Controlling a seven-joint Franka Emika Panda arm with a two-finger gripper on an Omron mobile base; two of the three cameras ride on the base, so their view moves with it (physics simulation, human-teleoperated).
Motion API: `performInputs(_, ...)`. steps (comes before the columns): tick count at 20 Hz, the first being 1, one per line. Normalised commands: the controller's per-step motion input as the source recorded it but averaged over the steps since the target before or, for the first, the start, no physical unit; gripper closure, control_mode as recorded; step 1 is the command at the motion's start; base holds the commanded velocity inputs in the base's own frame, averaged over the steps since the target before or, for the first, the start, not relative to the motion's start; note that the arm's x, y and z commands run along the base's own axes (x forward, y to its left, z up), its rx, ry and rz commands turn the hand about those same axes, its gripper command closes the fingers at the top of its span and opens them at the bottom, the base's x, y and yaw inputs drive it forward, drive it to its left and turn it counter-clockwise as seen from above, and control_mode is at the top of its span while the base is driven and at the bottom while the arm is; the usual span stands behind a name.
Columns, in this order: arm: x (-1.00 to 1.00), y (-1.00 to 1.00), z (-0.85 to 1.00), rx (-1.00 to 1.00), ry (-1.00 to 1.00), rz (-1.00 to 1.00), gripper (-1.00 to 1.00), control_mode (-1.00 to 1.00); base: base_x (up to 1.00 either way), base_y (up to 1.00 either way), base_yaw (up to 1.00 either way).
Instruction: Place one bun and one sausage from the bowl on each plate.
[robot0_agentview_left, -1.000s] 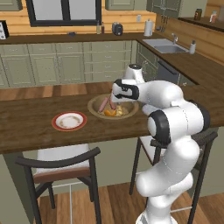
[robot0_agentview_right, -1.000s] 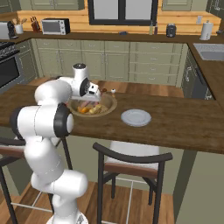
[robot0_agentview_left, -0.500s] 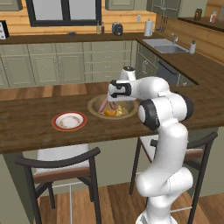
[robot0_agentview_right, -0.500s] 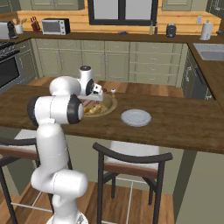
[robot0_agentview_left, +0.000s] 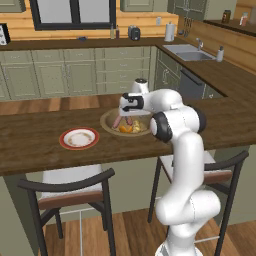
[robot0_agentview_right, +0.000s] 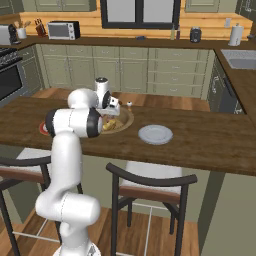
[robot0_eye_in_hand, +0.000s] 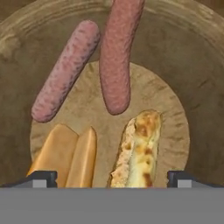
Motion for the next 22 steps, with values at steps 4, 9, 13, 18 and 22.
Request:
performInputs(4,0.58,0.0,-0.28,0.0,0.02,0.0,-1.0,-1.0,0.0,0.0,0.0)
performInputs(9,0.53,0.0,-0.28,0.0,0.03,0.0,-1.0,-1.0,0.0,0.0,0.0)
performInputs(13,0.36,0.0,-0.27,-0.01,0.02,0.0,-1.0,-1.0,0.0,0.0,0.0)
performInputs(18,0.17,0.0,-0.3,-0.01,0.0,0.0,-1.0,-1.0,0.0,0.0,0.0)
performInputs(22,0.09,0.01,-0.29,0.0,0.0,0.0,-1.0,-1.0,0.0,0.0,0.0)
